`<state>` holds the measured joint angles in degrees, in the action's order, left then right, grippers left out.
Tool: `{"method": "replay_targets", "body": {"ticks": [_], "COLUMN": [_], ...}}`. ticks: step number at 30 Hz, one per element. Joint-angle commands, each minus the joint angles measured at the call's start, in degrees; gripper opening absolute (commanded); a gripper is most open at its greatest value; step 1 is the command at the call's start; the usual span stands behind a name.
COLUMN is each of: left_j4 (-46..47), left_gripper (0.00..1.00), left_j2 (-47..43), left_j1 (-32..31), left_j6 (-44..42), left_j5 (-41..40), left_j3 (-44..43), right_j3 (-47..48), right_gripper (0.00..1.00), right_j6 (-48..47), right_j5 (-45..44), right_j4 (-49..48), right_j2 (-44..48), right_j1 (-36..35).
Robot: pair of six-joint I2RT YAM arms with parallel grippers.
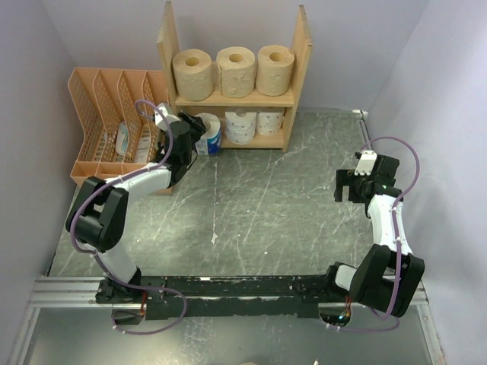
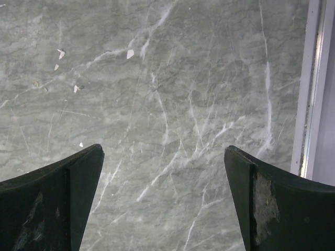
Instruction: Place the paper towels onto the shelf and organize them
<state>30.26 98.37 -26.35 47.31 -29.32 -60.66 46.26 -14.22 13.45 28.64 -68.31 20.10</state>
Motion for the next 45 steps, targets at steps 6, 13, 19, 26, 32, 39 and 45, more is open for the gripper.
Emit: {"method": "replay_targets", "body": {"ticks": [6, 13, 19, 26, 32, 39, 45], "left_j4": [-2.38, -4.91, -7.72, -13.74, -29.08, -50.09, -55.94], "left_gripper": [0.63, 0.57, 0.38, 0.46, 0.64, 0.83, 1.0], "left_j2": [-4.4, -4.41, -2.31, -10.12, -20.1, -26.54, -25.0], "left_j1": [0.36, 0.39, 0.41, 0.41, 0.42, 0.42, 0.35], "left_j6": [-3.92, -6.12, -7.35, -18.32, -50.87, -83.27, -91.06], "left_j5": [-0.27, 2.89, 6.15, 20.31, 34.62, 55.24, 68.85], "left_j3": [1.51, 0.89, -1.25, 0.69, 1.0, 5.19, 6.78], "right_j3": [0.85, 0.86, 0.92, 0.85, 0.94, 1.08, 0.94], "right_gripper": [1.0, 1.0, 1.0, 1.0, 1.0, 1.0, 1.0], "right_j6": [-0.97, -1.07, -1.16, -1.37, -1.76, -1.78, -1.62], "right_j5": [1.87, 2.24, 2.25, 2.6, 3.39, 3.41, 2.66], "right_j4": [0.88, 1.07, 1.13, 1.33, 1.68, 1.85, 1.75], "right_j2": [1.83, 1.85, 2.02, 2.25, 2.31, 1.98, 2.34], "right_j1": [0.6, 0.56, 0.62, 0.54, 0.41, -0.53, -0.86]}}
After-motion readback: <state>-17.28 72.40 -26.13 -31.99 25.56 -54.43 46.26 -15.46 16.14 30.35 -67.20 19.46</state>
